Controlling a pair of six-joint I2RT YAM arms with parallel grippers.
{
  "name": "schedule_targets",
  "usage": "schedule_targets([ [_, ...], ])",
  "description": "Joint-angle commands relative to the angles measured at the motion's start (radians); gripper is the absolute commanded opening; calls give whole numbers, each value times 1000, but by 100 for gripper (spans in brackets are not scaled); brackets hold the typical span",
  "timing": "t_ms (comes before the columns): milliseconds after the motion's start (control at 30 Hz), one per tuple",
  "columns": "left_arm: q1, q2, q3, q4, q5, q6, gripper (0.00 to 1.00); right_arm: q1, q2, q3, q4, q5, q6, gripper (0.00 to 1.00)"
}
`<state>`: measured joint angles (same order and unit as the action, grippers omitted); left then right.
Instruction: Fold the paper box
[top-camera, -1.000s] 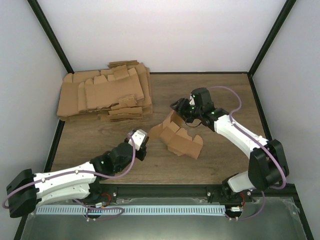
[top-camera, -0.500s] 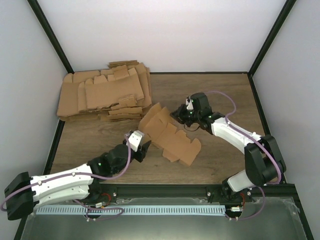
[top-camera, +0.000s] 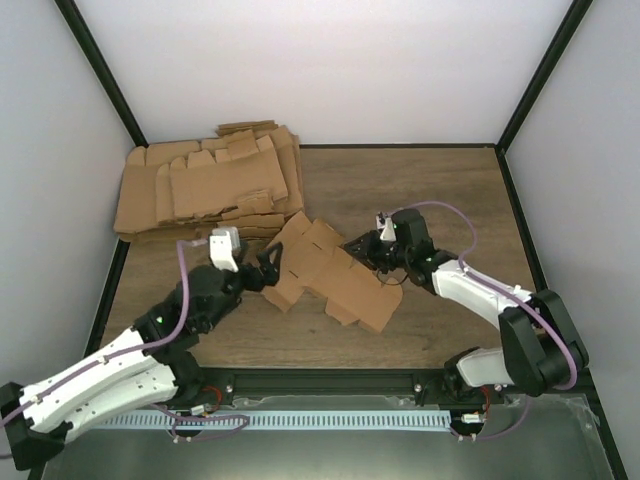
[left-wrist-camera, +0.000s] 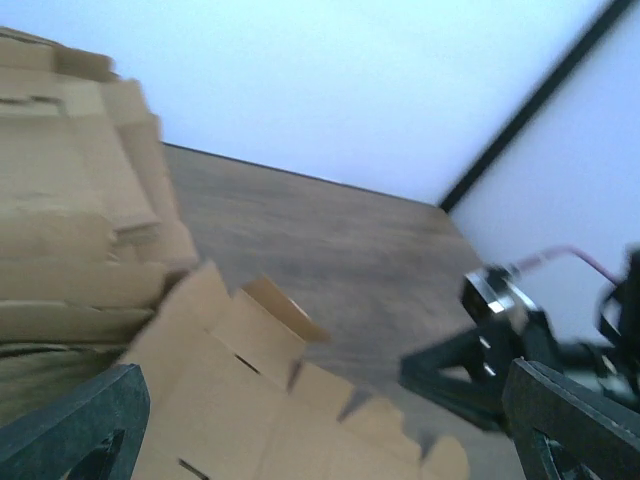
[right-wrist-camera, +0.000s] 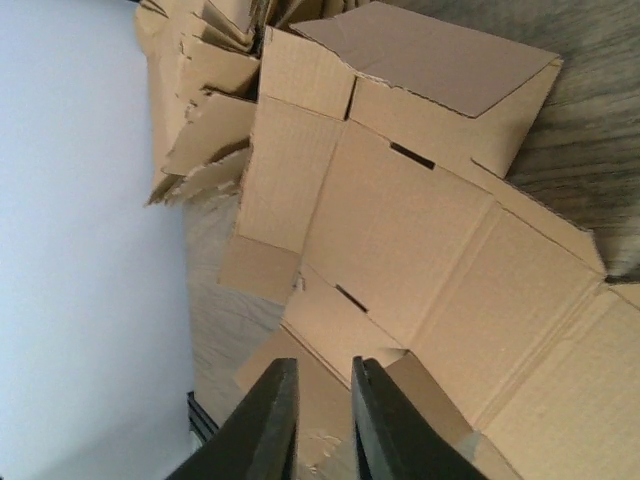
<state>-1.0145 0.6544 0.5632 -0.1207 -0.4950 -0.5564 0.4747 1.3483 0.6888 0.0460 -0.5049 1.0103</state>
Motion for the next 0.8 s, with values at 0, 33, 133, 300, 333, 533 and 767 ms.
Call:
schedule_targets([
  [0, 198, 72, 113, -199, 191, -37, 100, 8, -35, 5, 40, -18, -108, 23],
  [33, 251, 105, 141, -227, 265, -5, 100, 8, -38, 5, 35, -26, -149, 27],
  [133, 363, 240, 226, -296, 412, 70, 100, 8, -56, 14, -15, -29, -295, 37],
  [300, 500, 450, 310, -307, 529, 160, 100, 8, -101, -9, -101, -39, -441, 40],
  [333, 525, 491, 317, -297, 539, 168, 100, 7, -112, -36, -105, -49, -450, 40],
  [533, 576, 709, 388, -245, 529, 212, 98, 8, -182, -196, -39, -149, -433, 19],
  [767, 577, 879, 462, -267, 545, 286, 86, 7, -229, -319, 37, -141, -411, 1],
])
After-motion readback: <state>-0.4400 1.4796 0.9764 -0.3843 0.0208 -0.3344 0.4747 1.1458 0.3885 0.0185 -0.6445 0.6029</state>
